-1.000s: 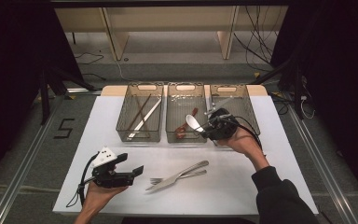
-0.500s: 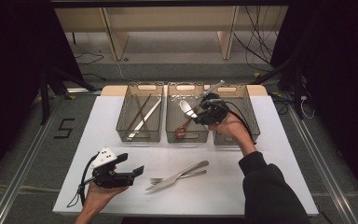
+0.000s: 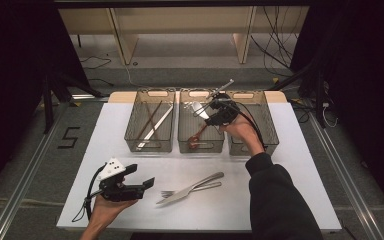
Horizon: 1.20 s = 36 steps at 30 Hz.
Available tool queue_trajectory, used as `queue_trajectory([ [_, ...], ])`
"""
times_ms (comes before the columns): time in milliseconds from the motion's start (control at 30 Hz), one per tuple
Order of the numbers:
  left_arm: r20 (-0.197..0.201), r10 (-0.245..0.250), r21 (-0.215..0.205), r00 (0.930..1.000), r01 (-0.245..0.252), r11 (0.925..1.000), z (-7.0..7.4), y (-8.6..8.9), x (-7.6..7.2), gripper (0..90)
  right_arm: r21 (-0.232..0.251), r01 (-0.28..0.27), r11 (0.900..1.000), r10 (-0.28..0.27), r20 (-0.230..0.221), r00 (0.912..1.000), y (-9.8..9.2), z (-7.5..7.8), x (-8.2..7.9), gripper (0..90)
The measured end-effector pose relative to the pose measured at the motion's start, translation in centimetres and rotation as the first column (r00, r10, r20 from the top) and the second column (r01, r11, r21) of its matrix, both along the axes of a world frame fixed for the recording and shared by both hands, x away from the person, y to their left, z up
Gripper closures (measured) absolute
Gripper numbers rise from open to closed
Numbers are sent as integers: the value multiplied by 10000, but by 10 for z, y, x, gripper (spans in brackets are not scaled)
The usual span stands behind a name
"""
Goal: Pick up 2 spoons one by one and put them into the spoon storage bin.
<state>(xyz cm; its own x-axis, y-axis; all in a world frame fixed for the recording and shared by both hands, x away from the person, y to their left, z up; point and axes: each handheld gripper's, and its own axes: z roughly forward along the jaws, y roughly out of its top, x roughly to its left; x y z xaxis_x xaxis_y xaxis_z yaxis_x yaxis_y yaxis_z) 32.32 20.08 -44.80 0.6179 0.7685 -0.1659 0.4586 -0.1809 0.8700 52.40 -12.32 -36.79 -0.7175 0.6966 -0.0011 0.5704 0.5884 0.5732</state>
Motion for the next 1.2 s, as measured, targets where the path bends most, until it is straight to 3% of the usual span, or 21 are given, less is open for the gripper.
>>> queue_trajectory([
  [500, 74, -11, 71, 10000, 10, 10000, 0, 0, 0, 169, -600, 195, 9980, -214, -319, 9993, 16, -26, 11, 748],
  [633, 65, 7, 81, 10000, -7, 10000, 0, 0, 0, 169, -692, 162, 9975, -192, -436, 9989, 20, -31, 13, 709],
  [700, 67, -1, 78, 10000, 1, 10000, 0, 0, 0, 169, -529, 40, 9986, -68, -522, 9986, 21, -31, 13, 592],
  [967, 70, 21, 79, 10000, -21, 10000, 0, 1, 0, 168, -64, -500, 9987, 498, -278, 9984, 16, -18, 1, 490],
  [1200, 41, 75, -8, 10000, -75, 10000, 0, 1, 0, 164, 569, -1154, 9917, 1146, 183, 9932, 9, -4, -27, 404],
])
